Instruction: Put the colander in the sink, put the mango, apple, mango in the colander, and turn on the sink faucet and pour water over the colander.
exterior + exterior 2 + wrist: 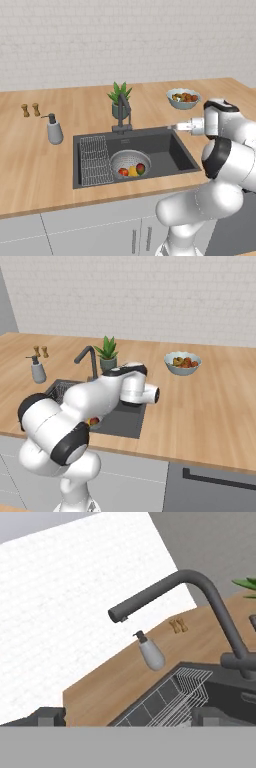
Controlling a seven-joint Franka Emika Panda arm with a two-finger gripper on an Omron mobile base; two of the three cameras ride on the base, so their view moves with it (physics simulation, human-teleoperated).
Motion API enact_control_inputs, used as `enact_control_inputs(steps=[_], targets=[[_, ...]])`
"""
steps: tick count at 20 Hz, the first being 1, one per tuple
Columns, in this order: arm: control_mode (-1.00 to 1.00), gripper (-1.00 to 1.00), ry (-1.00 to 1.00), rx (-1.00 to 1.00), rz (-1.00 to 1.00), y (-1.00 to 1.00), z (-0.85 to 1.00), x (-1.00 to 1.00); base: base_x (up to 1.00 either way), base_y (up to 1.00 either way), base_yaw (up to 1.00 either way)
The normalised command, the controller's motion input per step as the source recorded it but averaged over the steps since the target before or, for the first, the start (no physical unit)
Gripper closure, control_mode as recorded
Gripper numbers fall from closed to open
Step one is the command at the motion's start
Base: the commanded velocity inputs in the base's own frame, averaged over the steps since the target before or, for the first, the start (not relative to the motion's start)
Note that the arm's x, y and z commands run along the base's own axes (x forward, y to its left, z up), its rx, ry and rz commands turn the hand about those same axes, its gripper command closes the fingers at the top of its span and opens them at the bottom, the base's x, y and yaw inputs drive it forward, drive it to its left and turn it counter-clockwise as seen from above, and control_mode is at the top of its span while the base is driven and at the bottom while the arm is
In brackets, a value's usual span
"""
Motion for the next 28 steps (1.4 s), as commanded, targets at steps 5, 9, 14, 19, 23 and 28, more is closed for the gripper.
enact_control_inputs(steps=[5,9,14,19,23,28], targets=[[-1.00,-1.00,0.00,0.12,0.00,0.34,0.15,0.10,0.00,0.00,0.00],[-1.00,-1.00,-0.04,0.00,-0.03,0.47,0.11,0.23,0.00,0.00,0.00],[-1.00,-1.00,-0.02,-0.01,-0.05,0.24,0.02,0.39,0.00,0.00,0.00],[-1.00,-1.00,0.01,0.00,-0.05,0.04,0.00,0.31,0.00,0.00,0.00],[-1.00,-1.00,0.10,0.00,-0.08,0.03,0.00,0.15,0.00,0.00,0.00],[-1.00,-1.00,0.14,0.00,-0.09,0.05,0.00,0.16,0.00,0.00,0.00]])
